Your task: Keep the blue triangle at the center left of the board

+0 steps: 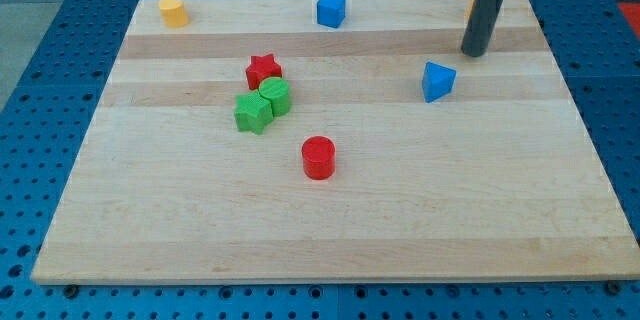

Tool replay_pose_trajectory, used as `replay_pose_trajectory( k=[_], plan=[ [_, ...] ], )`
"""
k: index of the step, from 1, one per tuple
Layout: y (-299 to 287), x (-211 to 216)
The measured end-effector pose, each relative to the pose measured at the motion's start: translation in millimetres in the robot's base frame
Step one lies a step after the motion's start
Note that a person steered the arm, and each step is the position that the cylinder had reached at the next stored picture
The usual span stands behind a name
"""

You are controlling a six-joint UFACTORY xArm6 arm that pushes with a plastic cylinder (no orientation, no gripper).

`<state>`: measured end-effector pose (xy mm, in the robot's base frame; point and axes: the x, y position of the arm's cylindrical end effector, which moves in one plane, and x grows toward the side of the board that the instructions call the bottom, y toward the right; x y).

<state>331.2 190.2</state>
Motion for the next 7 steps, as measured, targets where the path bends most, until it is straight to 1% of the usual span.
replay_pose_trajectory(
  k=[1,2,4,5,7],
  plan=[
    [-0.3,31.1],
    [-11.6,51.4],
    [-83.9,54.3],
    [-93.7,71.2],
    [-114.4,70.1]
  ],
)
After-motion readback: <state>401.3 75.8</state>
